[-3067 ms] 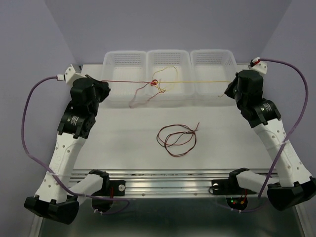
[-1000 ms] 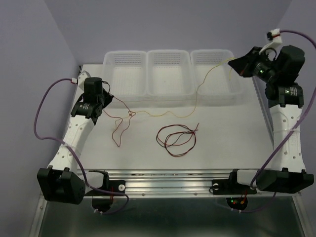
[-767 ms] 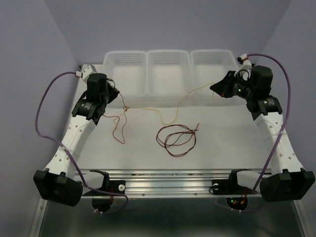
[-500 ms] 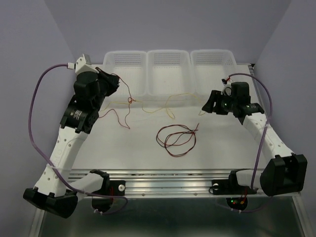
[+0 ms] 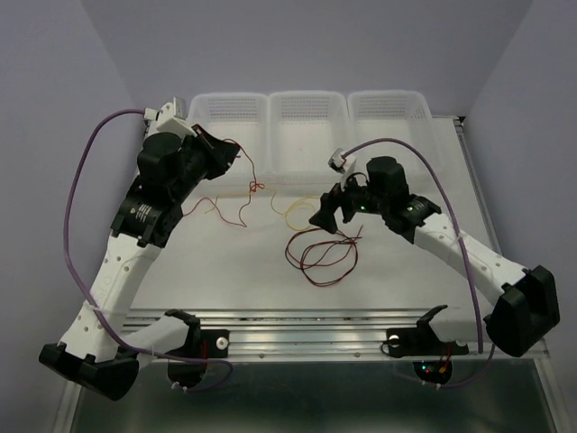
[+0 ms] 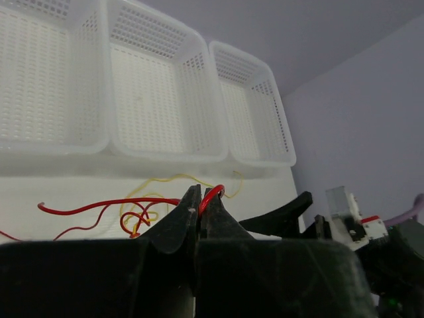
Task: Untangle the cables
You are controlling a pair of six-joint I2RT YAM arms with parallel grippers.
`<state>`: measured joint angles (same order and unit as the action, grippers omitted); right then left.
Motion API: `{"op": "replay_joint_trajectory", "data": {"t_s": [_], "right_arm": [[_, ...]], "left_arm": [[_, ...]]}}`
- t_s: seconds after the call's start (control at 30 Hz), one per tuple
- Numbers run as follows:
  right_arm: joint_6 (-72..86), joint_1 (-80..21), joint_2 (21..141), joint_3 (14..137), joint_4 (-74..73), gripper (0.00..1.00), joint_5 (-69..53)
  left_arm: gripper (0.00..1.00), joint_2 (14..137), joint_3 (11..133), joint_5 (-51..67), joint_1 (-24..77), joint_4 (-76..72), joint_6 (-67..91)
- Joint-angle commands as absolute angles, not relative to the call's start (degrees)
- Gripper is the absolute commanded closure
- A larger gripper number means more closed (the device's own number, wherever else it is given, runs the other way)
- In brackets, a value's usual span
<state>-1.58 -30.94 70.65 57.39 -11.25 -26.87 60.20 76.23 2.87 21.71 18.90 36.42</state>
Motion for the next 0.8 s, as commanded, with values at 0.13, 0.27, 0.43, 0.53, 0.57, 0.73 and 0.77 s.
{"op": "replay_joint_trajectory", "data": {"t_s": [0.13, 0.27, 0.43, 0.53, 0.57, 0.73, 0.77], "right_arm": [[-8.79, -35.86, 87.35, 64.86, -0.88, 0.0, -31.37], [-7.57, -38.06, 91.13, 63.28, 6.67, 0.0, -30.32], [-6.41, -38.06, 98.59, 63.62, 14.67, 0.0, -28.39], [-8.26, -38.06, 102.9, 67.65, 12.23, 0.0, -28.48], [-7.91, -38.06, 103.79, 68.28, 11.96, 0.0, -28.74], [-3.44, -39.19, 106.43, 66.81, 19.56, 0.19, -32.18], [-1.86, -39.2, 106.7, 65.67, 20.56, 0.33, -31.04]], "left_arm": [[1.0, 55.28, 79.98, 7.11, 22.32, 17.14, 34.46], [1.0, 55.1, 83.4, 7.03, 22.32, 19.58, 33.93], [1.0, 53.7, 84.82, 8.88, 22.32, 20.12, 34.01], [1.0, 51.6, 84.46, 8.27, 22.41, 20.91, 34.63], [1.0, 51.33, 84.55, 8.17, 22.41, 21.09, 34.63], [1.0, 50.8, 85.34, 7.56, 22.33, 21.89, 34.1], [1.0, 51.58, 86.91, 7.3, 22.32, 23.1, 33.93]]}}
